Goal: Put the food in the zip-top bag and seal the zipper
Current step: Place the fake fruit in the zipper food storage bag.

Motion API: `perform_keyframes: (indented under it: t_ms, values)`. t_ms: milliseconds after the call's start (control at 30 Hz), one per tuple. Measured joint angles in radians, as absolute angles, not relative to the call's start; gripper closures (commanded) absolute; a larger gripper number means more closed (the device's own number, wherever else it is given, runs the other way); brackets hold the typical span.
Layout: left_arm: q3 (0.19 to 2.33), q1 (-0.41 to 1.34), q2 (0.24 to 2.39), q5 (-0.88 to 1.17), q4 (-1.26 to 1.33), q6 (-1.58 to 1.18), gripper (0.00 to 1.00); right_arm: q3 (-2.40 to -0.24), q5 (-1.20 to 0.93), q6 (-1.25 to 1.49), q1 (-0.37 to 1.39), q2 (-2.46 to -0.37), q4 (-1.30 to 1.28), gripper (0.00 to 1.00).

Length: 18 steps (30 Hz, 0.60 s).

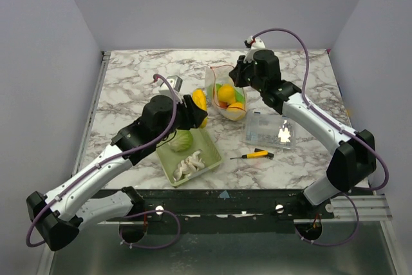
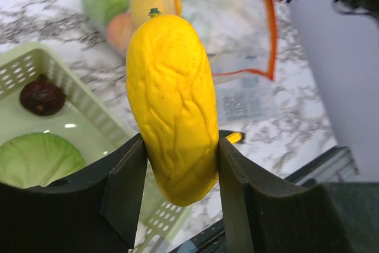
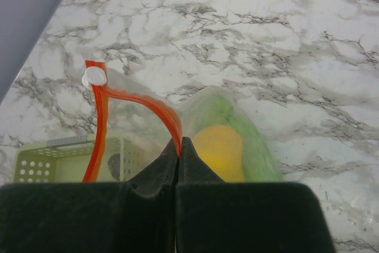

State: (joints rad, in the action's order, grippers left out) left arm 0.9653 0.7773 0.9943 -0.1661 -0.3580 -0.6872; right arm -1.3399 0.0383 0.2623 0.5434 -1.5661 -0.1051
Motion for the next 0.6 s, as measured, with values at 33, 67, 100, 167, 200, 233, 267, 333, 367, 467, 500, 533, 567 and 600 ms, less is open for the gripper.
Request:
perform_keyframes:
  t_ms: [33, 67, 100, 167, 200, 233, 267, 333, 367, 467, 500, 533, 567, 600]
  values:
    - [0.966, 0.767, 0.982, -0.14, -0.335, -0.696, 1.0, -1.338, 0.029, 0.273, 0.543, -1.562, -0.104, 0.99]
    - [0.967, 0.755, 0.976, -0.114, -0.311, -0.707, 1.0, -1.336, 0.022, 0.284, 0.543, -1.557, -0.102, 0.99]
    - [0.97, 0.743, 0.974, -0.09, -0.292, -0.715, 1.0, -1.336, 0.016, 0.292, 0.543, -1.553, -0.098, 0.99]
    - [0.976, 0.715, 0.981, -0.03, -0.247, -0.744, 1.0, -1.336, 0.006, 0.312, 0.543, -1.544, -0.097, 0.99]
    - [0.981, 0.702, 0.991, -0.001, -0.224, -0.757, 1.0, -1.336, 0.002, 0.323, 0.543, -1.54, -0.095, 0.99]
    - [0.989, 0.692, 1.005, 0.023, -0.207, -0.772, 1.0, -1.335, -0.001, 0.332, 0.543, -1.537, -0.093, 0.99]
    - [1.0, 0.683, 1.023, 0.048, -0.187, -0.788, 1.0, -1.335, -0.004, 0.341, 0.543, -1.534, -0.09, 0.99]
    - [1.029, 0.673, 1.071, 0.095, -0.149, -0.815, 1.0, -1.329, -0.01, 0.362, 0.543, -1.53, -0.08, 0.99]
    - [1.044, 0.673, 1.097, 0.118, -0.132, -0.832, 1.0, -1.326, -0.012, 0.371, 0.543, -1.527, -0.075, 0.99]
    - [1.08, 0.673, 1.163, 0.178, -0.091, -0.874, 1.0, -1.32, -0.014, 0.392, 0.543, -1.524, -0.07, 0.99]
    - [1.102, 0.673, 1.196, 0.19, -0.078, -0.884, 1.0, -1.319, -0.014, 0.397, 0.543, -1.523, -0.068, 0.99]
    - [1.113, 0.673, 1.213, 0.196, -0.072, -0.89, 1.0, -1.318, -0.013, 0.401, 0.543, -1.522, -0.068, 0.99]
    - [1.128, 0.673, 1.233, 0.203, -0.068, -0.901, 1.0, -1.316, -0.013, 0.405, 0.543, -1.519, -0.067, 0.99]
    - [1.139, 0.673, 1.244, 0.207, -0.065, -0.907, 1.0, -1.313, -0.014, 0.41, 0.543, -1.516, -0.067, 0.99]
